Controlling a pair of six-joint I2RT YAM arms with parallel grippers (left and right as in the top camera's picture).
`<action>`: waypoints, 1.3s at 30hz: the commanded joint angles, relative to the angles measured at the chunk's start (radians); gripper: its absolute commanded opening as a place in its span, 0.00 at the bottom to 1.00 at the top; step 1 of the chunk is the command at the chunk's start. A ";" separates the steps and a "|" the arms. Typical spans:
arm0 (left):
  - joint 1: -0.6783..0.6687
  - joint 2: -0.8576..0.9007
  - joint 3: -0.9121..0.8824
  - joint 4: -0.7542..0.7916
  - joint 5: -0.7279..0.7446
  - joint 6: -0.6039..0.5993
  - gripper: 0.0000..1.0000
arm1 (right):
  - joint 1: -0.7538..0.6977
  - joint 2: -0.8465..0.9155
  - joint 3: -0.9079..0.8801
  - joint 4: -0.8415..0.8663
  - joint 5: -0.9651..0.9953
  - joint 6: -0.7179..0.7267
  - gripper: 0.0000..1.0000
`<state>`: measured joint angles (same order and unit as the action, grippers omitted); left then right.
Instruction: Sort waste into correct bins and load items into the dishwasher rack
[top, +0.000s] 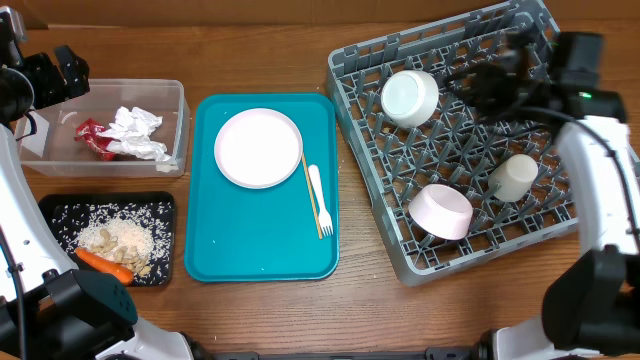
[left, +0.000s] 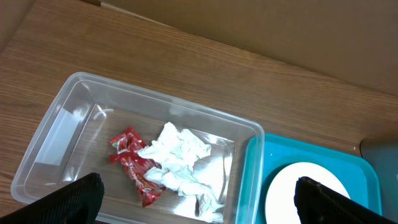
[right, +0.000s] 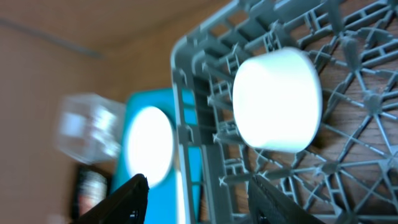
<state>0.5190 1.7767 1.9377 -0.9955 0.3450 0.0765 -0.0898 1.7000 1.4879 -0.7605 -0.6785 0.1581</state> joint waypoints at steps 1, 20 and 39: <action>-0.002 -0.007 0.011 0.004 0.011 -0.013 1.00 | 0.126 -0.020 0.050 -0.049 0.344 -0.082 0.55; -0.002 -0.007 0.011 0.004 0.011 -0.013 1.00 | 0.513 0.151 0.050 -0.017 0.692 -0.107 0.58; -0.002 -0.006 0.011 0.004 0.011 -0.013 1.00 | 0.529 0.255 0.043 -0.027 0.604 -0.159 0.45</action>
<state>0.5190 1.7767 1.9377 -0.9955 0.3450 0.0765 0.4335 1.9564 1.5158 -0.7872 -0.0612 0.0093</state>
